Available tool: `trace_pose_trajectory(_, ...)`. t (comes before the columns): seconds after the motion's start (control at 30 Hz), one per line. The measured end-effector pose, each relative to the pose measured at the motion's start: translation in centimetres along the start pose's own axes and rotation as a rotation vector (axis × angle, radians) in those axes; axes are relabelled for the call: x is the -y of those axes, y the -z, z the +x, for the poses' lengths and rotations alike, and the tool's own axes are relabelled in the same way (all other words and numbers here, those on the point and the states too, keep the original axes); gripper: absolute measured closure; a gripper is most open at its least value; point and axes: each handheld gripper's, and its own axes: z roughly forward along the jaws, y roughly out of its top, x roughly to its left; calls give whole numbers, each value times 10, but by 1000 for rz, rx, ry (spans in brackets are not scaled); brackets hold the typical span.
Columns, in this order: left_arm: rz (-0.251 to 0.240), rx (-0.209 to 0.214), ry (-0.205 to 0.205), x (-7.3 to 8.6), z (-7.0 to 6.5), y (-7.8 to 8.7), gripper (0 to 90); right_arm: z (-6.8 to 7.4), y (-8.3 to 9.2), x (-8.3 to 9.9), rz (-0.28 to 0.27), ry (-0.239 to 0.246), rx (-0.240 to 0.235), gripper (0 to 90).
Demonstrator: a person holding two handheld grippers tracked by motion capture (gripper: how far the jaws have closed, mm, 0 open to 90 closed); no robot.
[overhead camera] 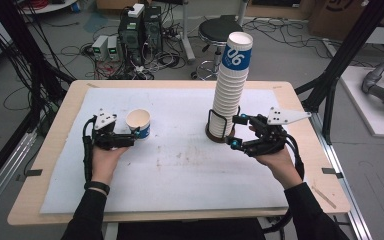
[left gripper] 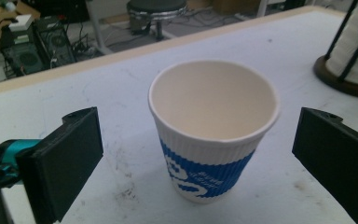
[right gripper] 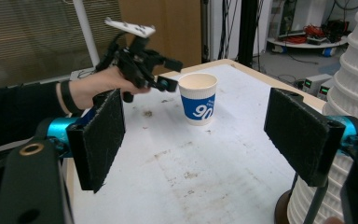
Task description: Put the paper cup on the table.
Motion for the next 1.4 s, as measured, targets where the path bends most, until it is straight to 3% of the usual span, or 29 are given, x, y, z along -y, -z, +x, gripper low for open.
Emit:
trace_pose_trajectory(0.07,-15,21,7,-7,-2,7,17,-1,0,0,-1,2,1,208)
trace_pose_trajectory(0.17,5,72,31,-18,-5,14,17,-1,-1,0,4,-3,0,208)
trace_pose_trajectory(0.3,-27,133,-2,-31,-12,21,18,-2,1,0,3,-2,5,208)
trace_pose_trajectory(0.43,-70,239,-19,-45,-21,27,18,-3,4,-1,0,-5,7,208)
trace_pose_trajectory(0.47,-74,288,-24,-48,-24,27,18,-3,4,-1,-1,-7,7,208)
trace_pose_trajectory(0.77,-100,489,-78,-69,-57,23,18,-2,6,0,8,-7,9,208)
trace_pose_trajectory(0.97,-111,567,-94,-75,-76,19,18,-2,7,0,7,-4,14,208)
trace_pose_trajectory(1.17,-121,598,-132,-80,-89,21,18,-3,7,0,8,-6,17,208)
trace_pose_trajectory(1.4,-143,615,-129,-84,-93,24,18,-1,7,0,14,-7,17,208)
